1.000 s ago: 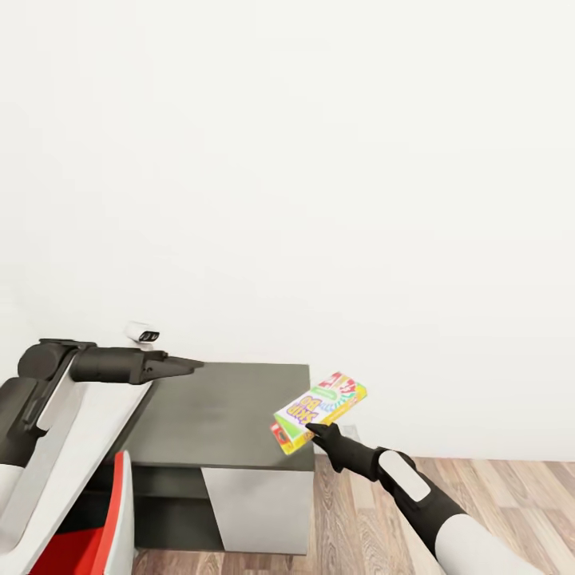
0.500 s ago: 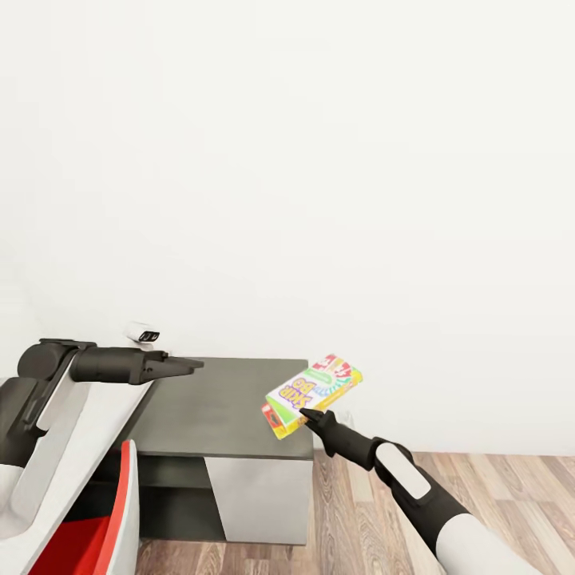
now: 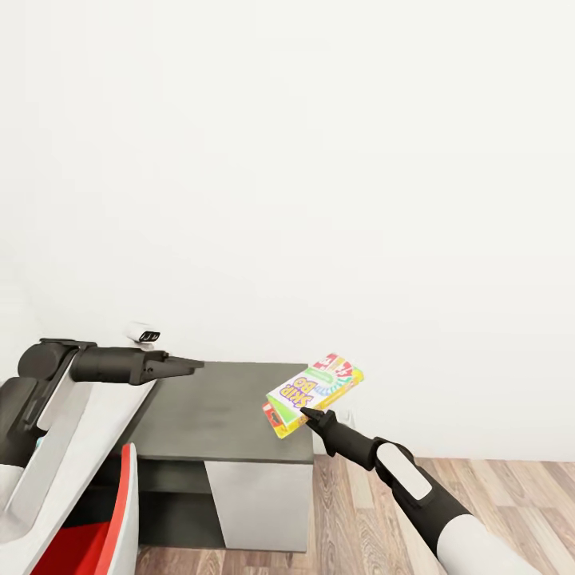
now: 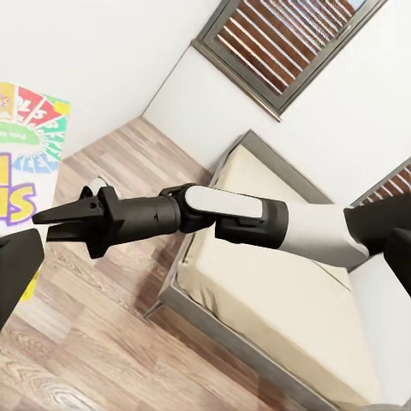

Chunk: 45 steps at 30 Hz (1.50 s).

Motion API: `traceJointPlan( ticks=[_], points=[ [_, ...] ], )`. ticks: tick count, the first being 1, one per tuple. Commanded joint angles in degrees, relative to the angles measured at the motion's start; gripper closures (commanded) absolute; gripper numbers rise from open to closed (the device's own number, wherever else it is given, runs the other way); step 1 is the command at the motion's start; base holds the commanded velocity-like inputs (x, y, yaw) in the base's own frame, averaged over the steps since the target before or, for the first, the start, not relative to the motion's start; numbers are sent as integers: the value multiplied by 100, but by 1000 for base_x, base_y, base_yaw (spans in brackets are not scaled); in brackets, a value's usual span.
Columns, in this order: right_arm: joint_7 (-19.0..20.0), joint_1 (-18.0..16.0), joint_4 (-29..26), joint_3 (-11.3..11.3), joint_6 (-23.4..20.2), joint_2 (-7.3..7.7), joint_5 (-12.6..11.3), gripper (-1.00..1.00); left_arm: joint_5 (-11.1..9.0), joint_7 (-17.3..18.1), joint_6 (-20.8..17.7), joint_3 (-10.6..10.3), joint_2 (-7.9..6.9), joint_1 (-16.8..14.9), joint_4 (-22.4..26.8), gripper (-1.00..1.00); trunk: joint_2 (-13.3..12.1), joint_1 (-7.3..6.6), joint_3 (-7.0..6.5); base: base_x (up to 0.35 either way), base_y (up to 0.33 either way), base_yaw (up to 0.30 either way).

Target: Put all the toys in the child's room - the three board games (two on the bed and one on the table), the two jigsaw puzzles on the table, and the tennis ball on the table - inside the toy box on the table in the child's room.

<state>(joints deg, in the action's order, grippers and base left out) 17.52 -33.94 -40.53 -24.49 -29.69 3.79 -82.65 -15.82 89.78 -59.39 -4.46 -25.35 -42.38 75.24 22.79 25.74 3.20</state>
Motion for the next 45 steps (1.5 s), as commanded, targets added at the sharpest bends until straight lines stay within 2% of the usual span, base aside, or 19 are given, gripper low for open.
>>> traceJointPlan(
  ticks=[1, 27, 38, 45],
  points=[
    [15, -7, 2, -21, -2, 3, -23, 100, -2, 22, -61, -11, -5, -7, -1, -100, 13, 4, 4, 0, 0, 0],
    [15, 28, 2, -15, 20, 11, -16, 100, -12, 22, -61, 6, -13, -7, -21, -100, 13, 4, -244, 0, 0, 47],
    [15, 28, 2, -20, 55, 7, -14, 100, -18, 22, -61, 32, -43, -7, -27, -100, 13, 4, -348, -92, 0, 87],
    [15, 28, 2, -13, 54, 13, -14, 100, -18, 22, -61, 33, -66, -7, -26, -100, 13, 4, -365, -4, 0, 33]
  ],
)
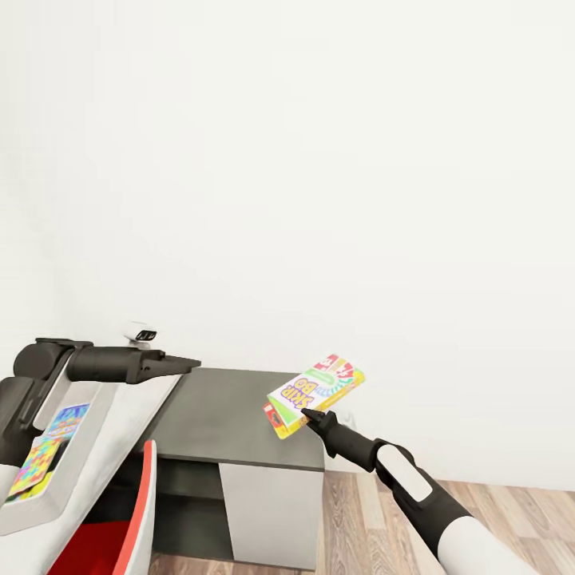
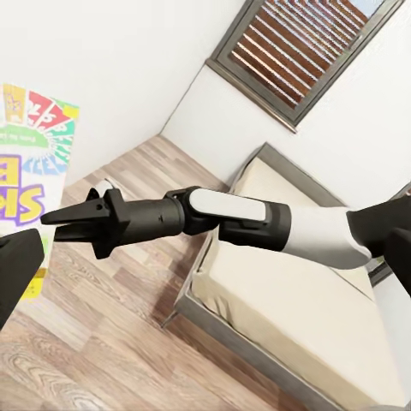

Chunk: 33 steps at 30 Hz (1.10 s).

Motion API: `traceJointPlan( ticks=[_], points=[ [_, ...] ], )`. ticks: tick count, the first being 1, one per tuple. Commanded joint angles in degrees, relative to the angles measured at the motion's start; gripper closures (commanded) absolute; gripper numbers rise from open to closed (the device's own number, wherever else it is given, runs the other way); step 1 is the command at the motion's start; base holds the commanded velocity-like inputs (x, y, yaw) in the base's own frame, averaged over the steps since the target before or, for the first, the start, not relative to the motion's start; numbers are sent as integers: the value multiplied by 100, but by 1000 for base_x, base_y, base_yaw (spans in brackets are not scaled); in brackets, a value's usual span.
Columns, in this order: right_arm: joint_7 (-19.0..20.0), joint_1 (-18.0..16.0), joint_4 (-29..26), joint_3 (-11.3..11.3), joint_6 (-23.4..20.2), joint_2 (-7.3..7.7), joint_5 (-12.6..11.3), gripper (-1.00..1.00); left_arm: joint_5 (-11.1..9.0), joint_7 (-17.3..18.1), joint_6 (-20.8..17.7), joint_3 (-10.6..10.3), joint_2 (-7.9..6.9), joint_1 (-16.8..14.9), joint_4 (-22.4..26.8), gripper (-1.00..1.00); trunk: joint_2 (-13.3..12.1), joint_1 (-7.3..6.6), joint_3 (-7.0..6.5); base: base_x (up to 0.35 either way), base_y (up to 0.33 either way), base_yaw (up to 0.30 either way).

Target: Put all the toys in the child's room - the three board games (two on the bed and one on the table), the two jigsaw puzzles on the table, and the tennis ball on the table - inside the toy box on the table in the child's room.

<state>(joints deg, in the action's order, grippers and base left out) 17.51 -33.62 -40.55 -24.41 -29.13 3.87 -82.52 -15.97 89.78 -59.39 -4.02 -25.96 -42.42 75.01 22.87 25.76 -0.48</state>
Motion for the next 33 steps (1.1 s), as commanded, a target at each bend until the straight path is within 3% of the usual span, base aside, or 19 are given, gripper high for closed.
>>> traceJointPlan(
  ticks=[1, 8, 12, 33],
  points=[
    [16, -4, 3, -21, -3, 10, -27, 100, -3, 22, -61, -14, -3, -3, -1, -100, 4, 2, 2, -1, 0, 4],
    [10, -4, 3, -20, 16, 0, -27, 100, -3, 22, -61, -11, -5, -3, -1, -100, 4, 2, 2, 0, 0, 0],
    [8, -4, 3, -26, 245, -6, -33, 100, -3, 22, -61, -11, -6, -3, -2, -100, 4, 2, 1, 0, 0, 67],
    [16, -4, 3, -38, 346, 4, -27, 100, -18, 22, -61, -6, -11, -3, -4, -100, 4, 2, 0, 6, 0, 279]
  ],
)
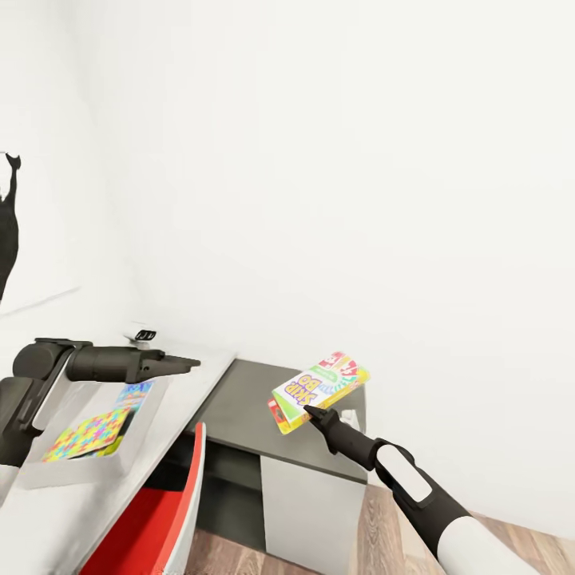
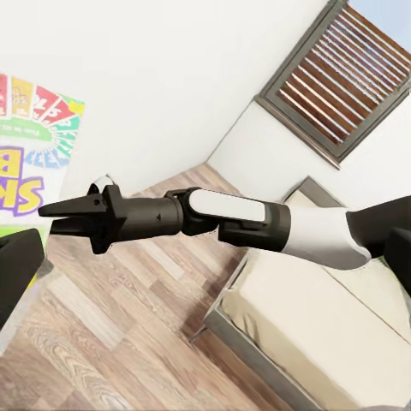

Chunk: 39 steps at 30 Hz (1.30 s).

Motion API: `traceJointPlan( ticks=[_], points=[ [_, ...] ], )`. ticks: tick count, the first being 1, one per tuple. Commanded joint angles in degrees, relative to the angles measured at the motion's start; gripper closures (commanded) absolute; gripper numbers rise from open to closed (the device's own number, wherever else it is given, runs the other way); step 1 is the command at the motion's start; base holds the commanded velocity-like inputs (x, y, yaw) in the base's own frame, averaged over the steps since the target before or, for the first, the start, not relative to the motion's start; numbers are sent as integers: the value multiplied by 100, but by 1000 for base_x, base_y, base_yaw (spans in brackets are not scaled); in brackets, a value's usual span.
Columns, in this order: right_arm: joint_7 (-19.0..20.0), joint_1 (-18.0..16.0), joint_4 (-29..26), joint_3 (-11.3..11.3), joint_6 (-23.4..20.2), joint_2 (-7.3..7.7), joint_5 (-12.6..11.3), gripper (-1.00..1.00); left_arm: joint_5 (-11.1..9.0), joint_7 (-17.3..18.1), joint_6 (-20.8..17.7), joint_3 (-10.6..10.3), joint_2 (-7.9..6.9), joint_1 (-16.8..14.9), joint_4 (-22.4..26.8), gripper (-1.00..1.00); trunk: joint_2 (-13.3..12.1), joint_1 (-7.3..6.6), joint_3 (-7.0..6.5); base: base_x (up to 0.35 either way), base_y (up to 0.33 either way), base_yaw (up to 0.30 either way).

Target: Put all the toys in the child's room - the three board games (two on the bed and one on the table), the two jigsaw puzzles on the table, and the tennis ball on the table - inside the toy box on the table in the child's room.

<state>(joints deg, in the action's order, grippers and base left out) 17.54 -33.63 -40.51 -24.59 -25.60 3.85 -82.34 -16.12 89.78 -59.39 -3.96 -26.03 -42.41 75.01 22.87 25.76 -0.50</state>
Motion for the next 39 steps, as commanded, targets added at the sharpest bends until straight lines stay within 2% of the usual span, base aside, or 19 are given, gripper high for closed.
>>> traceJointPlan(
  ticks=[1, 6, 14, 31, 39],
  points=[
    [13, -3, -1, -20, -6, 5, -45, 100, -20, 22, -61, -14, -5, -5, -4, -100, 4, 2, 2, 1, 0, 292],
    [13, -3, -1, -20, -6, 4, -45, 100, -171, 22, -61, -14, -7, -5, -4, -100, 4, 2, 2, 0, 0, 292],
    [13, -3, -1, -20, 2, 6, -45, 100, -189, 22, -61, -17, -7, -5, -4, -100, 4, 2, 2, 0, 0, 270],
    [13, -3, -1, -17, 3, 16, -45, 100, -190, 22, -61, -18, -7, -5, -4, -100, 4, 2, 2, 0, 0, 25],
    [13, -3, -1, -20, 3, 11, -45, 100, -197, 22, -61, -18, -7, -5, -7, -100, 4, 2, 2, 0, 0, 240]
  ],
)
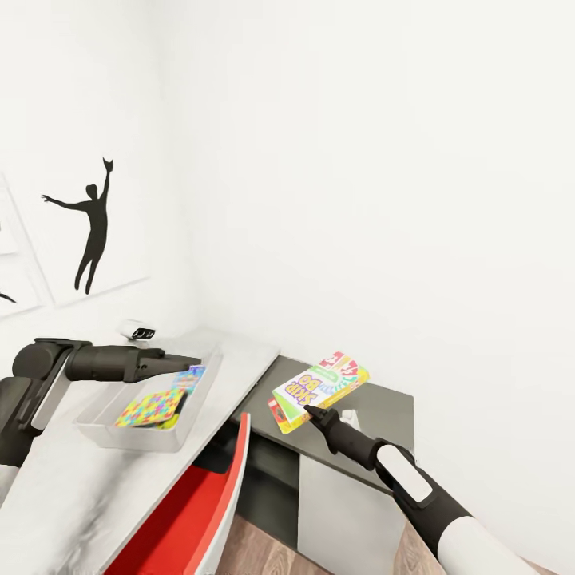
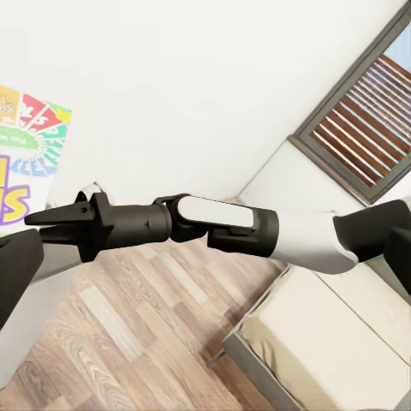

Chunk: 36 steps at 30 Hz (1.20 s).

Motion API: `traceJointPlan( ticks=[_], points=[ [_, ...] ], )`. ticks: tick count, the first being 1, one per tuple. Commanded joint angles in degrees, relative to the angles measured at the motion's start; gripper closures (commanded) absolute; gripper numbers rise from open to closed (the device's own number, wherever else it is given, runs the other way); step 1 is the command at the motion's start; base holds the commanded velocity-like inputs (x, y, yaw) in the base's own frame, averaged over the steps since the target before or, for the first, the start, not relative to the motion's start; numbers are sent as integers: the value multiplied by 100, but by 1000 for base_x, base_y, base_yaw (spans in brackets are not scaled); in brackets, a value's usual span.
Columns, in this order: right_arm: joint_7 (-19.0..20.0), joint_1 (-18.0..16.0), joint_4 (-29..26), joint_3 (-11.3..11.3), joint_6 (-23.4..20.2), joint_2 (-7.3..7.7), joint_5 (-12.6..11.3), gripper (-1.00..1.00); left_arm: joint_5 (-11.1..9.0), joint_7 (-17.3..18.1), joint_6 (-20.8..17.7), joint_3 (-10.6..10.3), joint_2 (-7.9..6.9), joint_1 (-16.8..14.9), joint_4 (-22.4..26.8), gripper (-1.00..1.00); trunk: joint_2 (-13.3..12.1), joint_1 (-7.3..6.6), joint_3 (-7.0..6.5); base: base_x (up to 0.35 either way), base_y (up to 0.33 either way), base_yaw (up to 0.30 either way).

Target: Put all the toys in the child's room - the three board games (two on the bed and one on the table), the two jigsaw puzzles on the table, and the tennis ball on the table - inside the toy box on the table in the child's room.

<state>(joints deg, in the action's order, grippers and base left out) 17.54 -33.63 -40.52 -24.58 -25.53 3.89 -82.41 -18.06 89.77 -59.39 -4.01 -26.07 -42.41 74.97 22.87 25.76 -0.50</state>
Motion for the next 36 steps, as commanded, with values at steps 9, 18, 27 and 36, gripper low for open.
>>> traceJointPlan(
  ticks=[9, 18, 27, 36],
  points=[
    [12, -3, 0, -20, -10, 12, -38, 100, -4, 23, -61, -12, 4, -4, -9, -100, 5, 2, 2, 0, -117, 291],
    [4, -3, 0, -20, -7, 7, -38, 100, -4, 23, -61, -12, 5, -4, -9, -100, 5, 2, 2, 14, -98, 292],
    [4, -3, 0, -20, -8, 7, -38, 100, -4, 23, -61, -15, 5, -4, -9, -100, 5, 2, 2, 0, -2, 292],
    [12, -3, 0, -15, -6, 16, -38, 100, -4, 23, -61, -12, 4, -4, -9, -100, 5, 2, 5, 0, 0, 110]
  ],
)
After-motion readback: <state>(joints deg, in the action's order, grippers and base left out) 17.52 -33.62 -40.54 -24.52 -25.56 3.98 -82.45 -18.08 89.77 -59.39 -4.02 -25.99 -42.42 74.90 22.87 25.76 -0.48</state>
